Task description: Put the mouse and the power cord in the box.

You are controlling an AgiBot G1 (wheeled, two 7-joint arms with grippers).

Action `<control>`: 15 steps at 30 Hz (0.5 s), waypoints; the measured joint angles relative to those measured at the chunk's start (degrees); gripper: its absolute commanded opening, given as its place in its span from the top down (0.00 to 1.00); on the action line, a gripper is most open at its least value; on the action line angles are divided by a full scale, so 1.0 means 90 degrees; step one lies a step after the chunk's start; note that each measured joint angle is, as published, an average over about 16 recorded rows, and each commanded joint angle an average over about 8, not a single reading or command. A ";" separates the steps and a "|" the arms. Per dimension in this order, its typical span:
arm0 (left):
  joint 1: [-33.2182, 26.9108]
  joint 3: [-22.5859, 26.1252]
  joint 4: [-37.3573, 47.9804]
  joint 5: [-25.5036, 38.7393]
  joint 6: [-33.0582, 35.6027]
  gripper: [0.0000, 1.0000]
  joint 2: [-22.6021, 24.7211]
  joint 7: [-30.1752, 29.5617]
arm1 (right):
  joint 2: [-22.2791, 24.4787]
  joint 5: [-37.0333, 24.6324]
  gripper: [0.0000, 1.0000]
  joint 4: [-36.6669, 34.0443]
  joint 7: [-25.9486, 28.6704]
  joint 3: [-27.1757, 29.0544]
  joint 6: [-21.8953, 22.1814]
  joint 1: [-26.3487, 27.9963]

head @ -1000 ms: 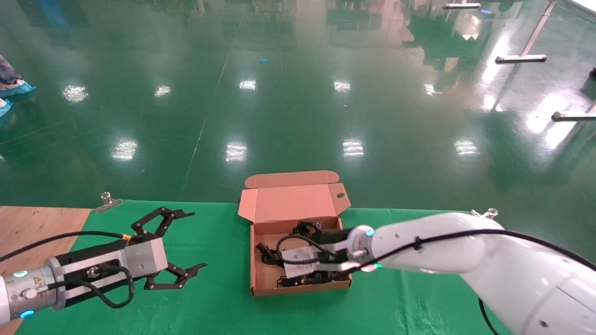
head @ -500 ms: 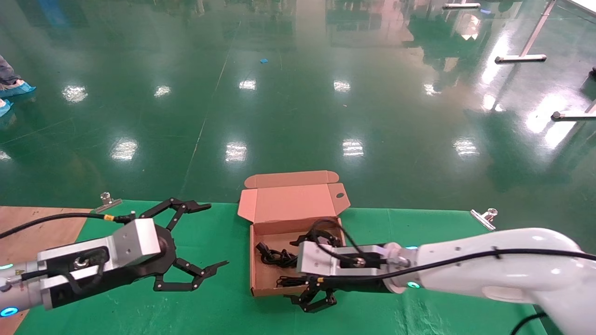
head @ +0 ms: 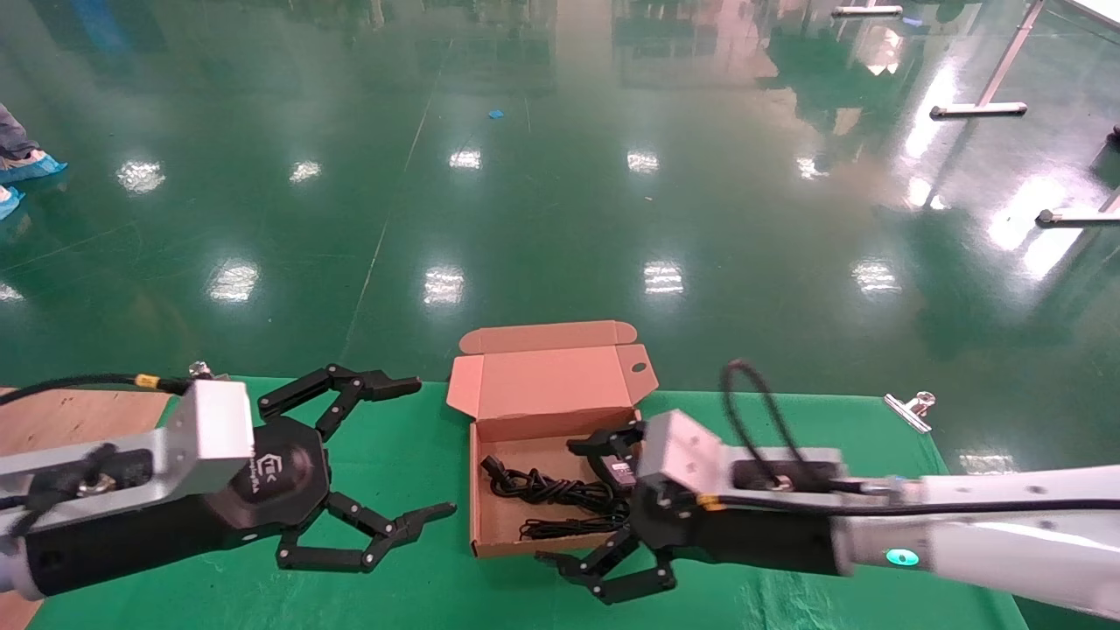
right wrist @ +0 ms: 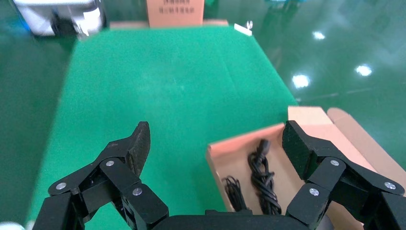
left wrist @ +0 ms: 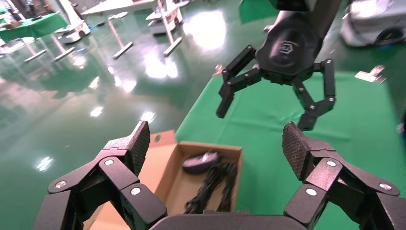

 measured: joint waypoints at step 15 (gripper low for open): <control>0.0104 -0.0809 -0.0461 -0.0301 0.1217 0.00 -0.0090 -0.1465 | 0.1213 0.1265 0.00 0.1065 0.0843 0.1675 -0.1383 -0.0819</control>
